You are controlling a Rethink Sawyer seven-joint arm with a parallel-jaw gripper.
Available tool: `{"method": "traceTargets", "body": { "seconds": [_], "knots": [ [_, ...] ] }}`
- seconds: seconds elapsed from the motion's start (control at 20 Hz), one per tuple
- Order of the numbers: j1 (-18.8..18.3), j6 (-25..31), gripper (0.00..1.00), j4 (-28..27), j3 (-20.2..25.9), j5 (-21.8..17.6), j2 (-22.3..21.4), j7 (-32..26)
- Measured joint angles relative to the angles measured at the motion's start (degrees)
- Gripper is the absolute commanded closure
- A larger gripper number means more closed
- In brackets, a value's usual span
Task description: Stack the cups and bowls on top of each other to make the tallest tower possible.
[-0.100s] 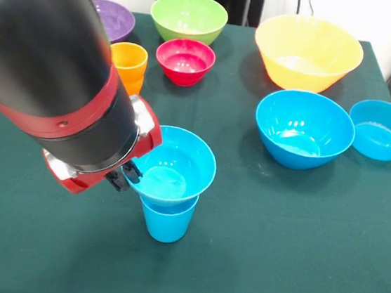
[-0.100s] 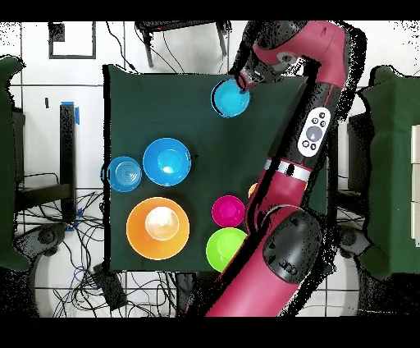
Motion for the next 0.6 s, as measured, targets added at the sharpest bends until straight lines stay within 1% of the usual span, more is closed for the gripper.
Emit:
{"method": "traceTargets", "body": {
  "seconds": [0.35, 0.6],
  "knots": [
    [-0.39, 0.00, 1.00, -0.15, 1.53, -0.08, 1.30, 0.00],
    [-0.36, 0.00, 1.00, -0.27, 3.75, -0.27, 2.31, 0.00]
  ]
}}
